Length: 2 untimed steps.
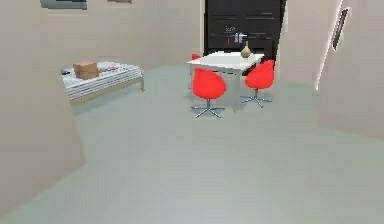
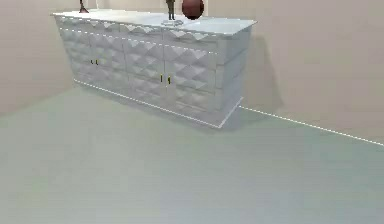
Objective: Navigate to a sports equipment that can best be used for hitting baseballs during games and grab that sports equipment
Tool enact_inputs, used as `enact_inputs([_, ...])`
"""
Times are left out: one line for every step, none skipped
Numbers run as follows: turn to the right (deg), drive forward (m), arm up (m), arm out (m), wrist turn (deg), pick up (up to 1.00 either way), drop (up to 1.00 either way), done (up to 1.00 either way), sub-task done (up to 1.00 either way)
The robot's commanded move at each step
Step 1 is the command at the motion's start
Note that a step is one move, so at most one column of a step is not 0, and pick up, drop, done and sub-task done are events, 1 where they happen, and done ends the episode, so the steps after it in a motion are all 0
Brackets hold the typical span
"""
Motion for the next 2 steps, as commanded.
enact_inputs([-9.0, 0.0, 0.0, 0.0, 0.0, 0.0, 0.0, 0.0, 0.0])
enact_inputs([0.0, 0.75, 0.0, 0.0, 0.0, 0.0, 0.0, 0.0, 0.0])
